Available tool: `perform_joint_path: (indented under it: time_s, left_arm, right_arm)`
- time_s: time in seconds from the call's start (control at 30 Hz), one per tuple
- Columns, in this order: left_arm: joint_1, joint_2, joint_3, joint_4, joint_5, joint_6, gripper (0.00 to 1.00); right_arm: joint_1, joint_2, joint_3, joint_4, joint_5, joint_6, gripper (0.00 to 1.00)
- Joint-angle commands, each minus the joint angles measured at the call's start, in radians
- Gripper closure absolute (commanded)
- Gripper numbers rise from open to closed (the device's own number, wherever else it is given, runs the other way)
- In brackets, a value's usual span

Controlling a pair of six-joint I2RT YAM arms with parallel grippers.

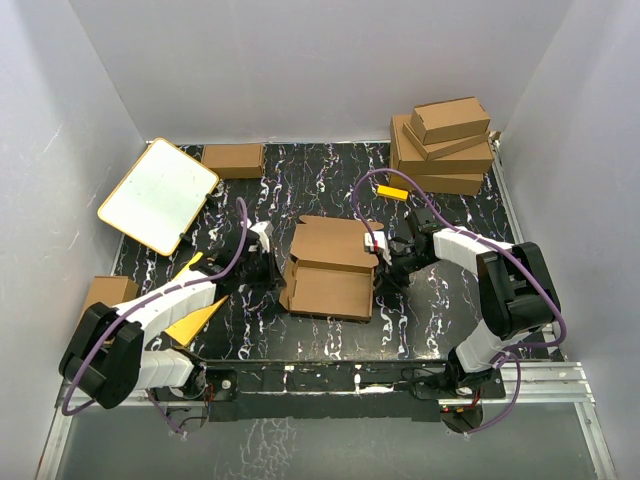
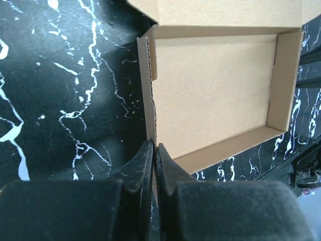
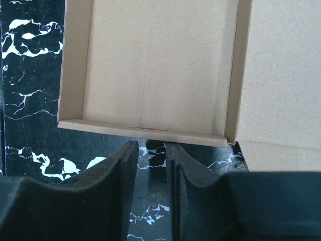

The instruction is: Fold the paper box

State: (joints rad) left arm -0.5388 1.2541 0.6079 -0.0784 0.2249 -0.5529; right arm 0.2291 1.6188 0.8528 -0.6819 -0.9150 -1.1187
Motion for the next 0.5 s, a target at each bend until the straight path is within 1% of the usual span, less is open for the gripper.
perform_joint_path:
  time_s: [0.0, 0.27, 0.47]
  left_arm:
    - [-0.041, 0.016, 0.065, 0.029, 0.051, 0.020, 1.00]
    - [-0.056, 0.049, 0.080, 0.027, 0.043, 0.020, 1.00]
    - [-0.056, 0.076, 0.067, 0.065, 0.060, 0.001, 0.93]
  right_arm:
    - [0.016, -0.007, 0.026, 0.027, -0.108, -0.007, 0.66]
    - [0.015, -0.001, 0.026, 0.028, -0.101, -0.006, 0.66]
    - [0.016, 0.001, 0.025, 0.027, -0.097, -0.007, 0.66]
